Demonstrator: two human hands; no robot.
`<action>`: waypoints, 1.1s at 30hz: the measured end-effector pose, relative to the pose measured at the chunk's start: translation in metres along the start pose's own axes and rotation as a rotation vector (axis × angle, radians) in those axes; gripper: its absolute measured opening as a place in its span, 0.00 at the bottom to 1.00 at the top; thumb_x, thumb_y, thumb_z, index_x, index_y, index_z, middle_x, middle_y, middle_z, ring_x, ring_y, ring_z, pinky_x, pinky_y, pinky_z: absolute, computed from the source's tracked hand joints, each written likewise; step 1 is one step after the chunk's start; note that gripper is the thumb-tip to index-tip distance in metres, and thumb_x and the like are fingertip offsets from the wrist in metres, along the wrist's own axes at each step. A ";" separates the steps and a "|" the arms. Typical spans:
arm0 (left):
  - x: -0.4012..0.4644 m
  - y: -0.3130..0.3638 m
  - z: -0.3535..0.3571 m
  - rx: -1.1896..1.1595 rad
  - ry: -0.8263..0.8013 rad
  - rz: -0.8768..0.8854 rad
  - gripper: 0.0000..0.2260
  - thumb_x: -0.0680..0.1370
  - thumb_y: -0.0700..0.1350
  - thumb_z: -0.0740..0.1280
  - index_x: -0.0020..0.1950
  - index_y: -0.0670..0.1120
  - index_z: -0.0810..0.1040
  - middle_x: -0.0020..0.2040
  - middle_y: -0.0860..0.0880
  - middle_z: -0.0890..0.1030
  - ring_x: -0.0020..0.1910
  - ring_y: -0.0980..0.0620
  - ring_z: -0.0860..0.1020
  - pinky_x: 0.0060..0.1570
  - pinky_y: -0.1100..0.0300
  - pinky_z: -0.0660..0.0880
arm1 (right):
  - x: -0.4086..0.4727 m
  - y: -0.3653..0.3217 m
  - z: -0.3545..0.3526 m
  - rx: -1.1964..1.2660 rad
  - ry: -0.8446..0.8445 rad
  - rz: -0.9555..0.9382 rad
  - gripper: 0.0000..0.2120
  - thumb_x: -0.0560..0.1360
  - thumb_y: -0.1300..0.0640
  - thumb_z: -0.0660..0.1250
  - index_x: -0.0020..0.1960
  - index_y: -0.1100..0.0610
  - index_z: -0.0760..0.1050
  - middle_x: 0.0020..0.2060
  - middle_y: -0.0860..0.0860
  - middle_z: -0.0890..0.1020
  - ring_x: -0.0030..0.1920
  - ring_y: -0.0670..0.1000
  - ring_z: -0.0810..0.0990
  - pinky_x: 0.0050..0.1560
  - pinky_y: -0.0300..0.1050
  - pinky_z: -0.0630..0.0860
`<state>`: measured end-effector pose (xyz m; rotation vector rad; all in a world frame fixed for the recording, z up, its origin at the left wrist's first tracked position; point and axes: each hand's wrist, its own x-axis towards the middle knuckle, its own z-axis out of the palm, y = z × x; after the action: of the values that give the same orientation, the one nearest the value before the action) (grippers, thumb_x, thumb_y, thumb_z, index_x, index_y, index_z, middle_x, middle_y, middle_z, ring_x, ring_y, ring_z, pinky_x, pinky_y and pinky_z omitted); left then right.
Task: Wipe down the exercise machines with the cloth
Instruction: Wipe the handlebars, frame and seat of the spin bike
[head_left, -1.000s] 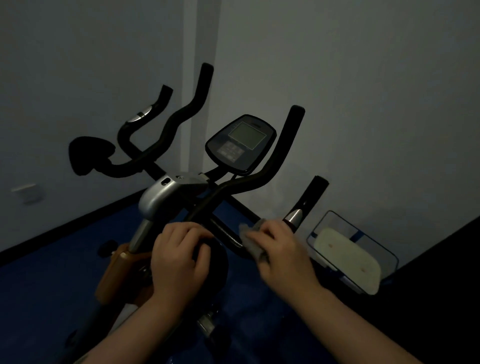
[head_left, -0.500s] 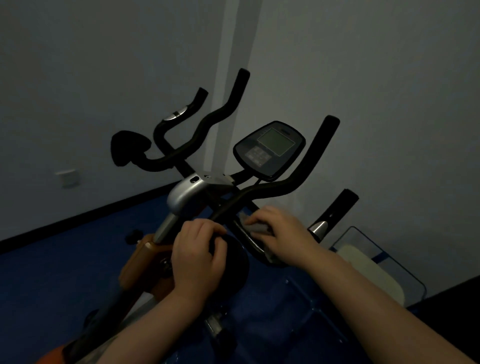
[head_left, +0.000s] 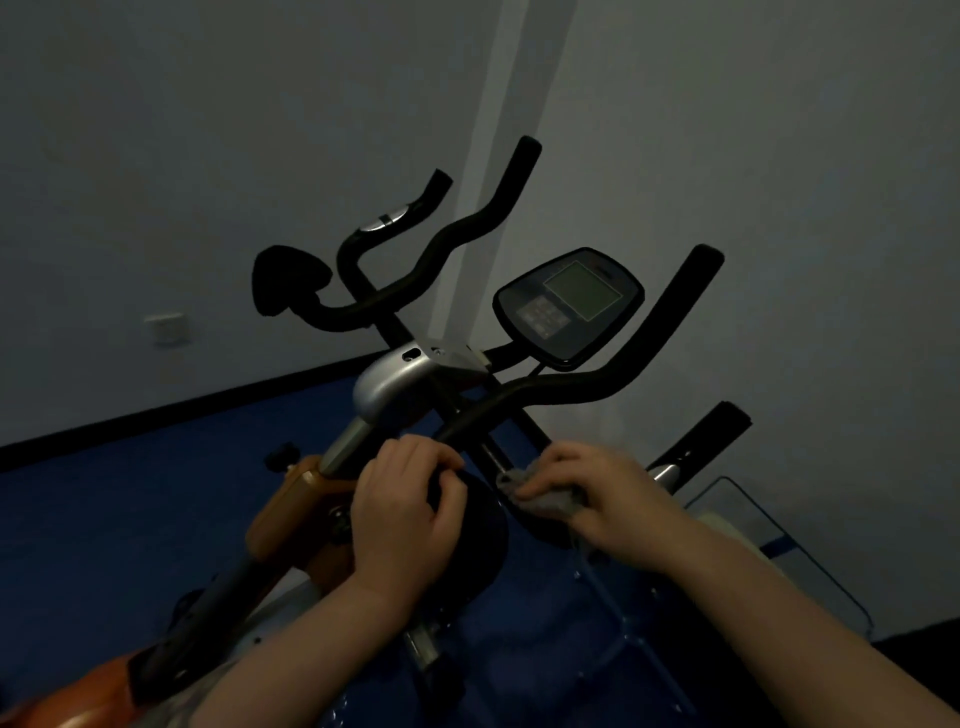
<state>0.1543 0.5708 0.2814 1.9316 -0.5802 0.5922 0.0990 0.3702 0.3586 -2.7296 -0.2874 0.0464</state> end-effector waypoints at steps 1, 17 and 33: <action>0.000 0.000 0.000 0.004 0.000 0.003 0.06 0.74 0.43 0.61 0.41 0.47 0.76 0.39 0.53 0.76 0.39 0.55 0.73 0.38 0.53 0.72 | 0.008 -0.001 0.002 0.011 0.028 -0.003 0.12 0.73 0.59 0.72 0.53 0.45 0.83 0.51 0.40 0.77 0.52 0.41 0.76 0.53 0.34 0.72; -0.001 0.001 -0.001 0.020 -0.018 -0.020 0.06 0.74 0.44 0.60 0.42 0.47 0.76 0.40 0.52 0.76 0.39 0.54 0.74 0.38 0.51 0.73 | 0.034 -0.014 0.025 0.204 0.299 0.144 0.11 0.70 0.59 0.74 0.50 0.48 0.81 0.47 0.42 0.78 0.48 0.40 0.77 0.50 0.29 0.70; -0.002 0.002 -0.001 0.023 -0.024 -0.038 0.05 0.74 0.44 0.61 0.42 0.48 0.76 0.39 0.53 0.76 0.39 0.54 0.74 0.37 0.51 0.73 | 0.022 -0.010 -0.002 0.072 -0.038 0.081 0.12 0.66 0.57 0.78 0.46 0.43 0.84 0.46 0.40 0.77 0.48 0.41 0.77 0.52 0.39 0.74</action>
<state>0.1519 0.5716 0.2820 1.9694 -0.5531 0.5549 0.1185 0.3829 0.3641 -2.6703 -0.1814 0.1284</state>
